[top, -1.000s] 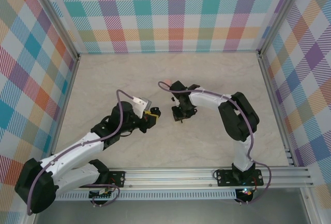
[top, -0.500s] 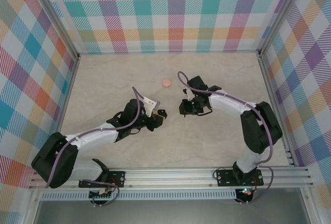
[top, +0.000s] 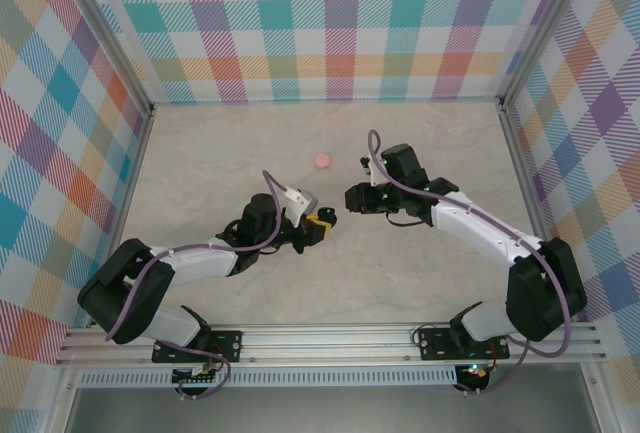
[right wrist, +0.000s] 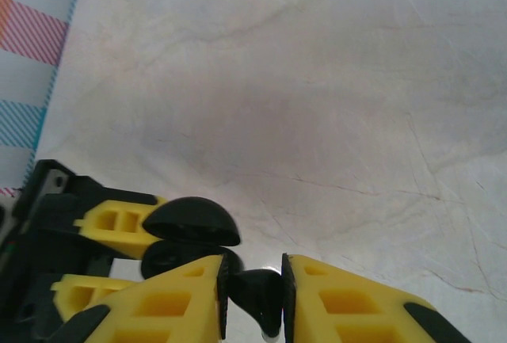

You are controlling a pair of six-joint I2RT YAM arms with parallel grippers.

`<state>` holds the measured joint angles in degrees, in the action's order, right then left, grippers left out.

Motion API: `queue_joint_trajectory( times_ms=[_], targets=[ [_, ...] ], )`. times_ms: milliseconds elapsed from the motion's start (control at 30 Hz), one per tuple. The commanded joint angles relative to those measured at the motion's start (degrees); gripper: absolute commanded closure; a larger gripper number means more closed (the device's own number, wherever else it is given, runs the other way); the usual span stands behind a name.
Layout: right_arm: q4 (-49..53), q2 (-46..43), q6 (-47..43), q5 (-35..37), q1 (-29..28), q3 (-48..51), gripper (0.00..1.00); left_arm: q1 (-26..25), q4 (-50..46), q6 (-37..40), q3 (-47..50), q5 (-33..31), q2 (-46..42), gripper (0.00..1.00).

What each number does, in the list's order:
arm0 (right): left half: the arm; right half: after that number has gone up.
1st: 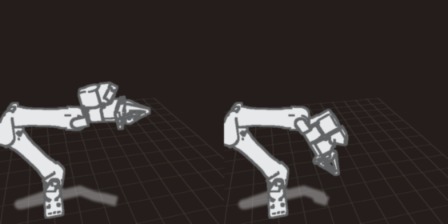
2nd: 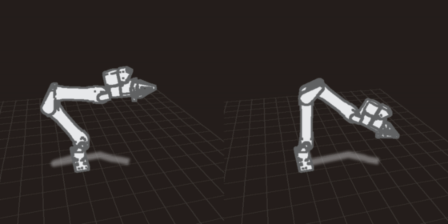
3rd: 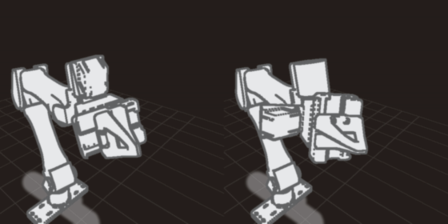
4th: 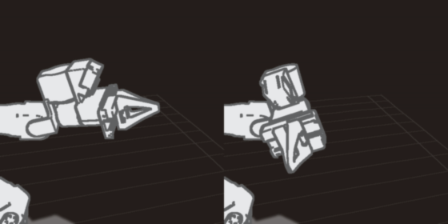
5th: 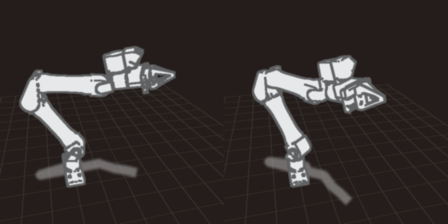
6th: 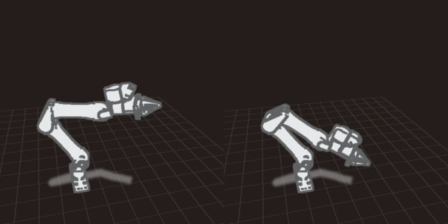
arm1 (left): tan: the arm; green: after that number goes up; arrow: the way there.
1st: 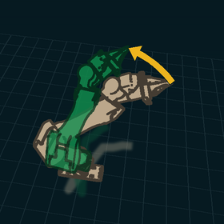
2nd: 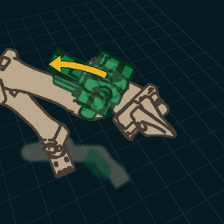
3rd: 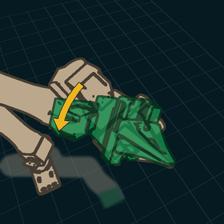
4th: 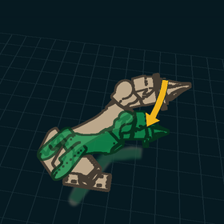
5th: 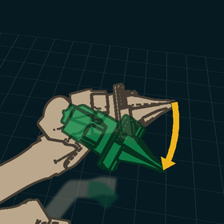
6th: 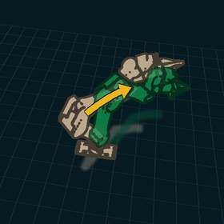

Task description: Insert wireless bluetooth earbuds into charging case

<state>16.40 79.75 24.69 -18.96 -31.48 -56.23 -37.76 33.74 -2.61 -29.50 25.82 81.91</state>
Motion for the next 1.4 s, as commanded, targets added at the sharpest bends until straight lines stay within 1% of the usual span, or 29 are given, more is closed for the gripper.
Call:
queue_joint_trajectory(
  times_ms=[0, 100, 267, 700, 767, 833, 967, 1067, 1200, 1267, 1367],
  targets=[
    [-6.4, -2.4, 1.1, -2.7, -0.1, 1.4, 0.73, -0.7, 7.7, 1.9, 0.8, 2.4, 1.3, 0.84],
    [-8.3, -3.7, 1.1, -2.8, -0.9, 2.0, 0.73, -0.6, 9.9, 1.0, 0.7, 2.6, 2.4, 0.84],
    [-9.2, -4.4, 0.0, -0.7, -2.9, 1.8, 0.72, -0.6, 11.4, -0.6, 0.0, 2.7, 3.4, 0.84],
    [-8.5, -2.9, -2.5, -0.3, -5.6, -0.3, 0.71, -0.7, 10.6, -2.5, -2.1, 4.1, 2.9, 0.84],
    [-7.8, -2.9, -2.4, 1.6, -5.6, -0.3, 0.71, -0.7, 9.9, -2.4, -2.2, 3.3, 2.8, 0.85],
    [-6.6, -3.1, -2.7, 4.2, -5.5, -0.3, 0.71, -0.7, 7.5, -2.3, -2.4, 1.1, 2.1, 0.85],
    [-3.5, -3.4, -4.1, 6.8, -5.5, -1.0, 0.71, -0.7, 4.7, -0.5, -1.7, 0.8, 0.6, 0.84],
    [-2.2, -3.2, -5.2, 5.6, -5.5, -1.8, 0.69, -0.7, 2.9, 1.1, -1.3, 0.9, -0.4, 0.85],
    [1.8, -0.9, -8.2, 2.1, -5.6, -4.3, 0.65, -0.7, 0.6, 3.8, -1.4, 2.3, -1.0, 0.85],
    [3.8, 0.6, -9.5, 0.5, -5.7, -5.5, 0.64, -0.7, -2.1, 5.7, -2.6, 4.3, -0.9, 0.85],
    [5.5, 2.1, -10.6, -2.0, -5.9, -6.4, 0.64, -0.7, -7.5, 8.2, -5.2, 5.4, -0.6, 0.85]
  ],
)
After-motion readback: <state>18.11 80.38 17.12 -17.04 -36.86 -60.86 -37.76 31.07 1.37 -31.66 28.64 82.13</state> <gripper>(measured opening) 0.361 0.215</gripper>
